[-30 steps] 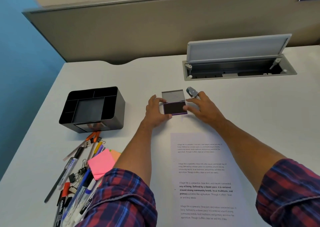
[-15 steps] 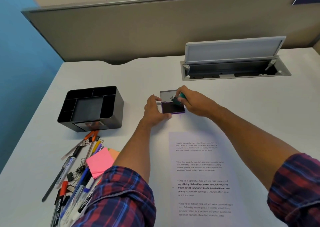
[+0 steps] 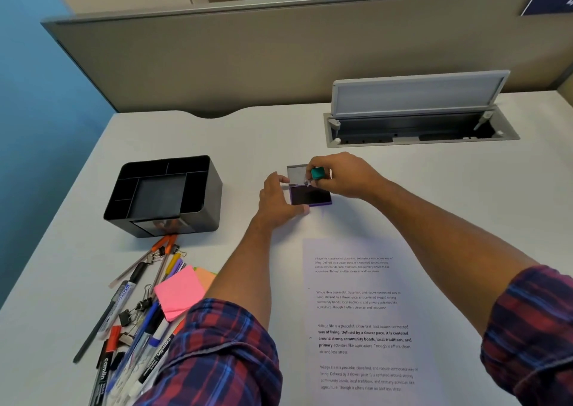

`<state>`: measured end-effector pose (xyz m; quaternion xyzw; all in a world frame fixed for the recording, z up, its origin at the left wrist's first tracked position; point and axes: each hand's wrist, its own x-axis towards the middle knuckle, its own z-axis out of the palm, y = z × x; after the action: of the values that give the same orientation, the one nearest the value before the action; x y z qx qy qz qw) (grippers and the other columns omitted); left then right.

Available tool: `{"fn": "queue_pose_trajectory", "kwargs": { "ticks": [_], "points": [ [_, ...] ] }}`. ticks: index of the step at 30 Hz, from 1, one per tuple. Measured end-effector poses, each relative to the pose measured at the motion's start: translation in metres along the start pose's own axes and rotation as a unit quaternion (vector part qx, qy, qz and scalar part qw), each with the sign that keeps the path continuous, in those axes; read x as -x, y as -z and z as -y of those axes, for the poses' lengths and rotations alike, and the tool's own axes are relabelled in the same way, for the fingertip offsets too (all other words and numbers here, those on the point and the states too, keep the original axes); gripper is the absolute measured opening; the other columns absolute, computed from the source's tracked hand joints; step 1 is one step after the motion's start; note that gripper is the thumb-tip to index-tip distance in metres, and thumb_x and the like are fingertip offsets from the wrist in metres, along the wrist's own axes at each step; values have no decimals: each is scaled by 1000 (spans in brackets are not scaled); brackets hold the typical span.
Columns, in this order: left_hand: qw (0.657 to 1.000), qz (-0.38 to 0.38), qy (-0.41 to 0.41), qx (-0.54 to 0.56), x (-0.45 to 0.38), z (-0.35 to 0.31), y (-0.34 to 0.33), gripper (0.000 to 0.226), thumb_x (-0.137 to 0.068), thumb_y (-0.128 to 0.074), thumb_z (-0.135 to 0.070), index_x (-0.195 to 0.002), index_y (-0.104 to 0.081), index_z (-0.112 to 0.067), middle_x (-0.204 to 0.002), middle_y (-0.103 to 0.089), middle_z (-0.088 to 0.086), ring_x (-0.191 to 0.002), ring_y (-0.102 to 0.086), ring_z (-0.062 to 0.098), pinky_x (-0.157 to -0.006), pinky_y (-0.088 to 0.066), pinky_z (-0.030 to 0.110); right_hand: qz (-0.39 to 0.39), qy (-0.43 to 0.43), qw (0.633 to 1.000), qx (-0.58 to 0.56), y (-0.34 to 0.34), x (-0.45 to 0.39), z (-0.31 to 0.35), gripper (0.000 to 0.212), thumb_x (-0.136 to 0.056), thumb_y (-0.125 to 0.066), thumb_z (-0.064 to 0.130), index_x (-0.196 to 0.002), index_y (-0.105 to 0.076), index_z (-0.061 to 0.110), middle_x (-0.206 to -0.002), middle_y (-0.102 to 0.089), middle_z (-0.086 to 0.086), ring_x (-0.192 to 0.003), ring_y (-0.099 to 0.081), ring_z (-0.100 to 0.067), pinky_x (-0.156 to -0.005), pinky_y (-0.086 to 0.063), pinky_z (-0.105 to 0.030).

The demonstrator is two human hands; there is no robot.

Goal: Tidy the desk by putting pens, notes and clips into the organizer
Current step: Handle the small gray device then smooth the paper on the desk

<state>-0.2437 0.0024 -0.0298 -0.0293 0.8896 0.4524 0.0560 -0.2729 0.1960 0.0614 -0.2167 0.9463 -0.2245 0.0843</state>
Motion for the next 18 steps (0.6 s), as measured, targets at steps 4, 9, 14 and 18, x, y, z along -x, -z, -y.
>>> {"fn": "queue_pose_trajectory", "kwargs": {
  "ticks": [4, 9, 14, 18],
  "points": [
    [1000, -2, 4, 0, 0, -1, 0, 90, -54, -81, -50, -127, -38, -20, -123, -35, -7, -116, -41, 17, -89, -44, 27, 9, -3, 1000, 21, 2, -2, 5, 22, -94, -64, 24, -116, -62, 24, -115, -68, -3, -94, -57, -20, -81, -48, -29],
    [1000, 0, 1, -4, 1, -2, 0, 90, -55, -80, -53, -127, -38, -21, -122, -35, -7, -116, -40, 16, -90, -46, 28, 10, -38, 999, 25, 0, -8, 9, 28, -96, -61, 35, -121, -55, 22, -114, -67, -6, -93, -57, -19, -78, -44, -29],
    [1000, 2, 6, -9, 1, -2, -1, 89, -58, -82, -53, -127, -36, -21, -121, -35, -7, -115, -39, 16, -88, -43, 27, 17, -53, 994, 95, -2, -12, 16, 38, -100, -51, 46, -128, -47, 20, -115, -66, -7, -89, -59, -19, -74, -45, -29],
    [1000, 0, 5, -15, 1, -4, 1, 89, -57, -78, -55, -127, -38, -19, -122, -35, -7, -114, -39, 16, -88, -40, 27, 11, -38, 987, 158, 2, -14, 22, 40, -101, -47, 48, -129, -46, 19, -112, -67, -7, -83, -55, -17, -74, -46, -31]
  ]
}}
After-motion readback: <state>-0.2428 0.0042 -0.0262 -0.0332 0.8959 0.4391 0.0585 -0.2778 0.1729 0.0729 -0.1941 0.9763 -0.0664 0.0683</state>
